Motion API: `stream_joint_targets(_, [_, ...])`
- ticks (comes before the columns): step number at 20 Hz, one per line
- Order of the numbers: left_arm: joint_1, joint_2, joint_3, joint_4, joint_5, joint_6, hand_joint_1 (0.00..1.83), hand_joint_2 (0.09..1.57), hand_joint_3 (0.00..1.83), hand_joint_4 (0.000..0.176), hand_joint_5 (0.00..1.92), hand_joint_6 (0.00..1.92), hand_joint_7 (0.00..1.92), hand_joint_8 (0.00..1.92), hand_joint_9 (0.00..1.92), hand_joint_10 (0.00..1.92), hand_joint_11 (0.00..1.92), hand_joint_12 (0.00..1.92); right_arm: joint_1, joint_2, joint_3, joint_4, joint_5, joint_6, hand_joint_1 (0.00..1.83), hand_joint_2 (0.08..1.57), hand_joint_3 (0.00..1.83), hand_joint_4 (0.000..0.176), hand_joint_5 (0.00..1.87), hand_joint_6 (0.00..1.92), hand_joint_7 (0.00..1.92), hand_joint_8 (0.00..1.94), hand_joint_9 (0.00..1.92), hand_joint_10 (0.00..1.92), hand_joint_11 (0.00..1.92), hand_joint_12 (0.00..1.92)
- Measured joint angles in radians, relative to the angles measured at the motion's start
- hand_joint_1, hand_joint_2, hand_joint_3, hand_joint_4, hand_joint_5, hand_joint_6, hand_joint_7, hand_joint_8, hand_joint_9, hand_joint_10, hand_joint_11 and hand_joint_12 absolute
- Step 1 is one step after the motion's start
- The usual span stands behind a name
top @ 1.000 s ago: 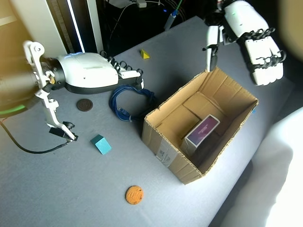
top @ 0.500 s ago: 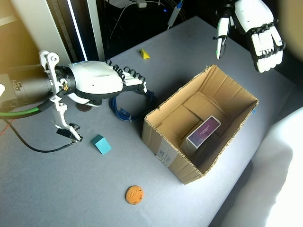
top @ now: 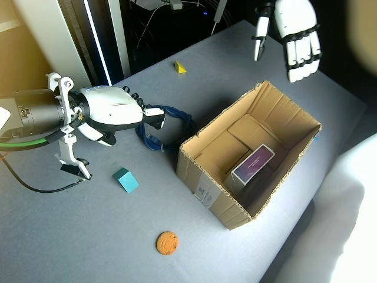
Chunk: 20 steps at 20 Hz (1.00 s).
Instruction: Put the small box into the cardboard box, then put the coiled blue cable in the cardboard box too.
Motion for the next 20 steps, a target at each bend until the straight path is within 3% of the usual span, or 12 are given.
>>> stream_joint_targets(5, [0.043, 0.003, 0.003, 0.246, -0.017, -0.200, 0.52, 1.17, 0.00, 0.000, 0.19, 0.00, 0.24, 0.00, 0.20, 0.00, 0.00, 0.42, 0.001, -0.031, 0.000, 0.080, -0.064, -0.003, 1.32, 0.91, 0.01, 0.000, 0.62, 0.00, 0.52, 0.00, 0.43, 0.00, 0.00, 1.23])
stream_joint_targets(10, [0.038, 0.003, 0.021, 0.510, -0.017, -0.416, 0.53, 1.17, 0.00, 0.000, 0.22, 0.01, 0.28, 0.00, 0.24, 0.01, 0.00, 0.47, 0.001, -0.041, 0.000, 0.082, -0.098, -0.003, 1.35, 0.94, 0.01, 0.000, 0.63, 0.00, 0.54, 0.00, 0.45, 0.01, 0.00, 1.23])
stream_joint_targets(13, [0.029, 0.003, 0.024, 0.618, -0.024, -0.505, 0.54, 1.15, 0.00, 0.000, 0.24, 0.00, 0.31, 0.01, 0.27, 0.01, 0.00, 0.54, 0.001, -0.045, 0.000, 0.095, -0.101, -0.004, 1.32, 0.95, 0.01, 0.000, 0.60, 0.00, 0.52, 0.00, 0.44, 0.00, 0.00, 1.22])
stream_joint_targets(14, [0.029, 0.003, 0.027, 0.651, -0.031, -0.538, 0.53, 1.18, 0.00, 0.000, 0.19, 0.00, 0.27, 0.00, 0.22, 0.00, 0.00, 0.42, 0.001, -0.048, 0.000, 0.096, -0.105, -0.004, 1.32, 0.95, 0.01, 0.000, 0.60, 0.01, 0.52, 0.00, 0.43, 0.00, 0.00, 1.22])
stream_joint_targets(20, [0.014, 0.003, 0.037, 0.897, -0.089, -0.736, 0.51, 1.16, 0.00, 0.000, 0.22, 0.00, 0.30, 0.01, 0.26, 0.01, 0.00, 0.52, 0.001, -0.070, 0.000, 0.100, -0.124, -0.030, 1.39, 0.95, 0.00, 0.000, 0.73, 0.02, 0.67, 0.02, 0.57, 0.03, 0.03, 1.31])
